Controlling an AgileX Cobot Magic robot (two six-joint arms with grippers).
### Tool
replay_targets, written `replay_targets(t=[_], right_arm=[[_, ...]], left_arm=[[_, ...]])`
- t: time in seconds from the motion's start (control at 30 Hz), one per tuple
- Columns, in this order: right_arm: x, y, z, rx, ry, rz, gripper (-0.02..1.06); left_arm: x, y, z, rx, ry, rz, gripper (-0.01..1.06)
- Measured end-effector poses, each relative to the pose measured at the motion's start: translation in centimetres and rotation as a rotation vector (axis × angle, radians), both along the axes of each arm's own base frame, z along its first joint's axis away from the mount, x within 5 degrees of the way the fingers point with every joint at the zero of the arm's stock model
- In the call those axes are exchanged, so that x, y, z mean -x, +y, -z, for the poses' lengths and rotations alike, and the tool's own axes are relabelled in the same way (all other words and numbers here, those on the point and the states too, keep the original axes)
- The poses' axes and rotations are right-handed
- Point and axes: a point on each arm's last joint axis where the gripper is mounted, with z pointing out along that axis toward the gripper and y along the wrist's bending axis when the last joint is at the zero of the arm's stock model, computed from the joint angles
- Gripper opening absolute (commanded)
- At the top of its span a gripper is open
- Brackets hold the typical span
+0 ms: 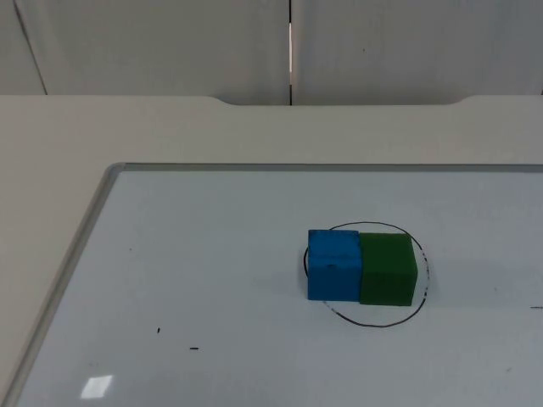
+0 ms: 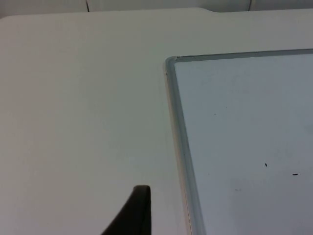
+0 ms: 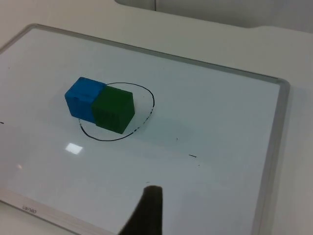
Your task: Push the two cubes into the marked area.
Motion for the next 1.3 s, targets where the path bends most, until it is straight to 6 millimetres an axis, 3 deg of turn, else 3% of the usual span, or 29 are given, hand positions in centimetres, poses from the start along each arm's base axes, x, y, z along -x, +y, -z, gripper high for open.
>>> replay_targets(t=[0.1, 0.17, 0.93, 1.3], right_arm=[[0.00, 0.00, 0.00, 0.000, 0.000, 0.000, 1.02], [0.00, 0.00, 0.00, 0.000, 0.000, 0.000, 1.05], [0.00, 0.00, 0.00, 0.000, 0.000, 0.002, 1.05], [0.03, 0.12, 0.00, 0.000, 0.000, 0.179, 1.05]], left_arm=[[0.00, 0.00, 0.00, 0.000, 0.000, 0.000, 1.05], [0.00, 0.00, 0.00, -0.003, 0.000, 0.002, 1.05], [0.00, 0.00, 0.00, -0.006, -0.001, 0.003, 1.05], [-0.02, -0.02, 0.00, -0.006, -0.001, -0.031, 1.05]])
